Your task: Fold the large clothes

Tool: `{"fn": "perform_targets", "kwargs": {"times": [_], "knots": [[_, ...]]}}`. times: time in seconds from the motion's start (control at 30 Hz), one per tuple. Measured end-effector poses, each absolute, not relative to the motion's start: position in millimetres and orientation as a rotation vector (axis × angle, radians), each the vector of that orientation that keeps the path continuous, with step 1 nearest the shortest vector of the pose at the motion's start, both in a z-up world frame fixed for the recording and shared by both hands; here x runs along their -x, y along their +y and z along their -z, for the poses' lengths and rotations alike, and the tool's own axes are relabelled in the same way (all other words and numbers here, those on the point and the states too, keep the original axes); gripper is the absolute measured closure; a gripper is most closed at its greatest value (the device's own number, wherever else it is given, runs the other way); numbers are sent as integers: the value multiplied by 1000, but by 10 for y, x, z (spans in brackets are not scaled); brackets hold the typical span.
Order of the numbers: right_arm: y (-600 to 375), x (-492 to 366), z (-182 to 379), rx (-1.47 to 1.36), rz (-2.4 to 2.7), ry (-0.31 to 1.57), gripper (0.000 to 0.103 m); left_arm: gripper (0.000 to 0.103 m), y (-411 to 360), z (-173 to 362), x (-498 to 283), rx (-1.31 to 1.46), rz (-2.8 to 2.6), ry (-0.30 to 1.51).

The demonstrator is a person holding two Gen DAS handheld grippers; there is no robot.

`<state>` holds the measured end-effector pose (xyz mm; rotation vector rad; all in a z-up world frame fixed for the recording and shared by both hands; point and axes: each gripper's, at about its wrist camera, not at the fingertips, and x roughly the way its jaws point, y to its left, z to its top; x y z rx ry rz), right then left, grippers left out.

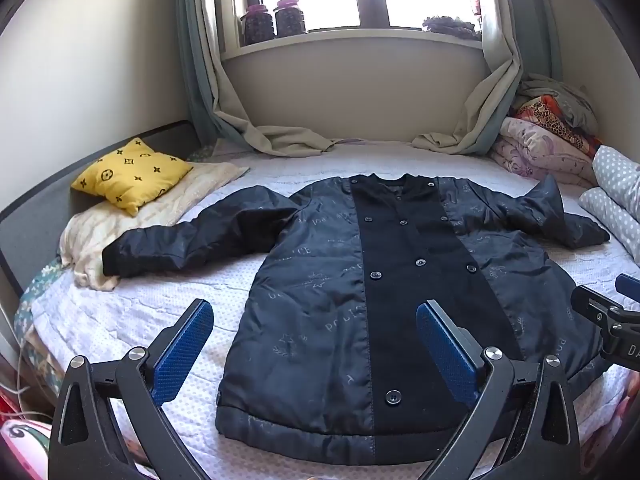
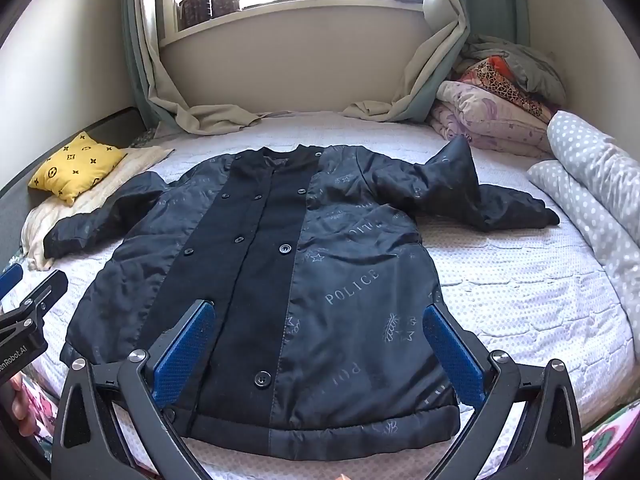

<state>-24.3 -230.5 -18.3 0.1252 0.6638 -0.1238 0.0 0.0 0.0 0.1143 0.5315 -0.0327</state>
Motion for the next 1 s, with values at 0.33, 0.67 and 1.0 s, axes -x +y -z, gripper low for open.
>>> {"fn": "perform_targets", "kwargs": {"times": [0.33, 0.67, 1.0], "knots": [[-2290, 241, 179, -120, 123, 663, 0, 0, -52, 19, 26, -123, 27, 525], [-2286, 241, 171, -123, 124, 662, 0, 0, -35, -26, -22, -128, 23, 514], [-2293, 243, 170, -125, 125, 662, 0, 0, -32, -16, -5, -127, 26, 514]]}}
